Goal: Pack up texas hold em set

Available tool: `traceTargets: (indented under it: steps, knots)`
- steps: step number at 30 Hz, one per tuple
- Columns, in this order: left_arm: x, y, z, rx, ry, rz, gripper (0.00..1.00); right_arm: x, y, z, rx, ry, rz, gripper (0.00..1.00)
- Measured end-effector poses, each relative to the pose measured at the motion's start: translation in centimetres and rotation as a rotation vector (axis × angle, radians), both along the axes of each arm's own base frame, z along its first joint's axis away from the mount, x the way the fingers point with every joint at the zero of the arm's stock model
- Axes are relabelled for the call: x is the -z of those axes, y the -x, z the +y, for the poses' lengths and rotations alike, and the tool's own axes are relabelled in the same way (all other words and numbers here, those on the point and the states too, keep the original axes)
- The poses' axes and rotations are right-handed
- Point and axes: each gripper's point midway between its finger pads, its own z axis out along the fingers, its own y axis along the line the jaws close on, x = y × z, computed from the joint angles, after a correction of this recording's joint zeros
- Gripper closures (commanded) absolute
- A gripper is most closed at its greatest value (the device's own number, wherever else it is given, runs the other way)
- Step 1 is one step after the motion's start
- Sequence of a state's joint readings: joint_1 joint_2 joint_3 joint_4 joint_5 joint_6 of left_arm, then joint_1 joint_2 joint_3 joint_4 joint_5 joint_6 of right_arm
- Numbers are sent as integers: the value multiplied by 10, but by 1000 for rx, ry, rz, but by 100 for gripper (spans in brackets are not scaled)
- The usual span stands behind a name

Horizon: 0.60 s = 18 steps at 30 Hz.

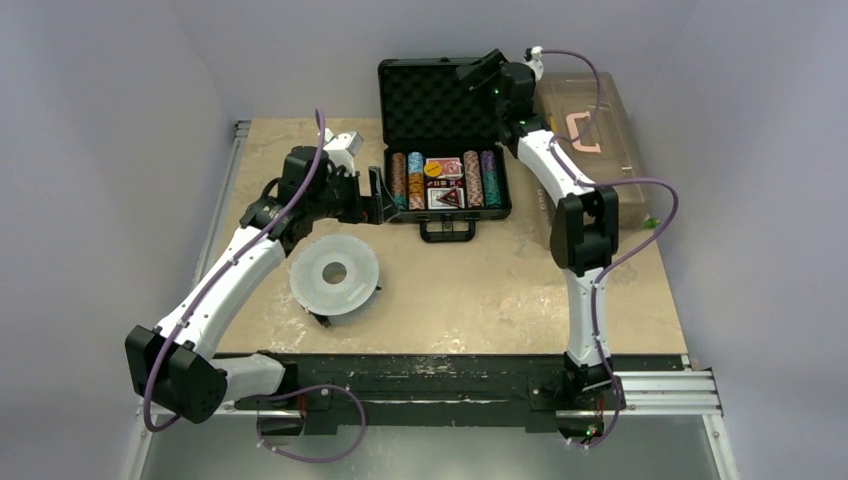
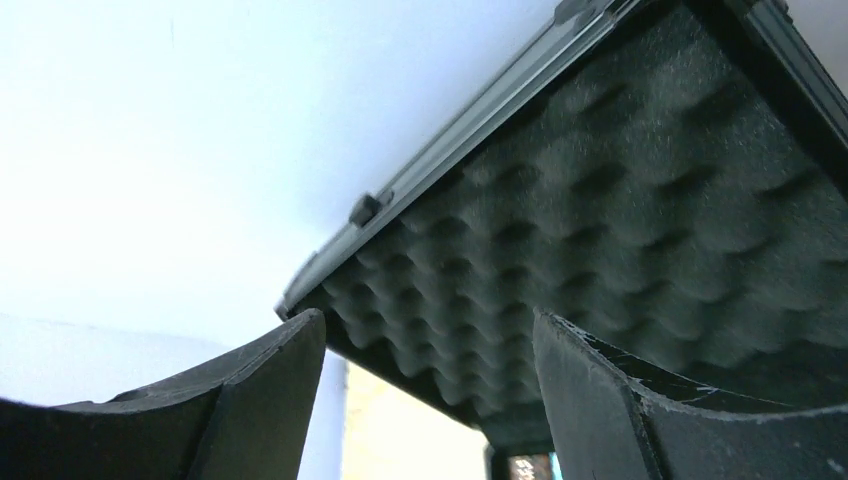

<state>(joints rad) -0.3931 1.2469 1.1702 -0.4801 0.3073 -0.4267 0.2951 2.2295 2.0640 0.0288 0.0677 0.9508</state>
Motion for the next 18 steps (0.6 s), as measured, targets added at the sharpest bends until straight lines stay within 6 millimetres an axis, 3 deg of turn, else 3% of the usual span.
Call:
traceTargets:
  steps: [7,13,18]
  knots:
    - [0,0,0,2,2,-1,7,6,-39,8,11,-194,-55,28]
    - [-1,1,0,3,2,-1,7,27,-54,11,52,-276,-45,39]
    - [-1,1,-1,9,6,1,7,12,-57,7,78,-322,-92,50]
